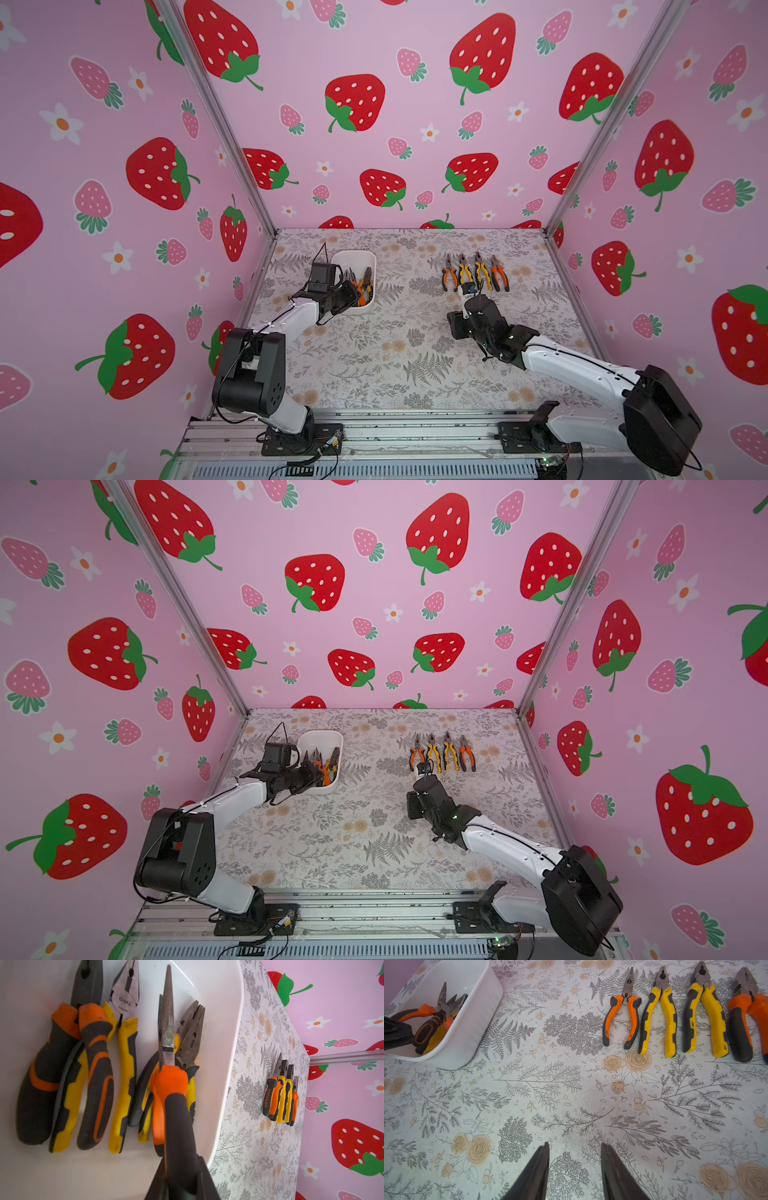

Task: Take the pliers out of the storage box
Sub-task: Pick up the pliers from the storage box.

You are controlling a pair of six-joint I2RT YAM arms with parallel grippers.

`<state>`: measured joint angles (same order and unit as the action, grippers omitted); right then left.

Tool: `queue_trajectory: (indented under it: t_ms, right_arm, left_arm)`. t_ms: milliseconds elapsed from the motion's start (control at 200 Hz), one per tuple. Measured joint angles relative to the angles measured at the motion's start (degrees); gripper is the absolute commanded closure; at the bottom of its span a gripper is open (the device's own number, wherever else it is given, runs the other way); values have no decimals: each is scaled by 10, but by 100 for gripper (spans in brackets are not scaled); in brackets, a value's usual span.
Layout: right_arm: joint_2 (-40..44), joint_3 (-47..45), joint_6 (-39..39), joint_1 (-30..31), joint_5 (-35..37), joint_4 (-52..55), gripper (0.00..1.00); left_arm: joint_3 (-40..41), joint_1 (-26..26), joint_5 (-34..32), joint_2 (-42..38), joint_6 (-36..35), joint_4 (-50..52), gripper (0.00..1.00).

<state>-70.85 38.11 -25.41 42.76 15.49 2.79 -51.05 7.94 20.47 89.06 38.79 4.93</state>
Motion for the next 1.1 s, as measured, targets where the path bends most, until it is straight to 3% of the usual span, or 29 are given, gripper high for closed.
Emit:
queue_trajectory:
  t_ms: [85,450,635,895,1100]
  right_arm:
    - [0,0,1,0,0,0,55]
    - [0,0,1,0,0,0,55]
    - [0,0,1,0,0,0,55]
    - [1,0,1,0,0,0,55]
    - [1,0,1,0,0,0,55]
  left_arm:
    - [-3,0,-1,2,-8,7,80]
    - [-144,0,-78,95,-96,180,72]
    - [-168,0,-93,127,-120,225,60]
    - [-208,11,-121,142,-147,278,60]
    - [-291,58,-234,176,-190,359,60]
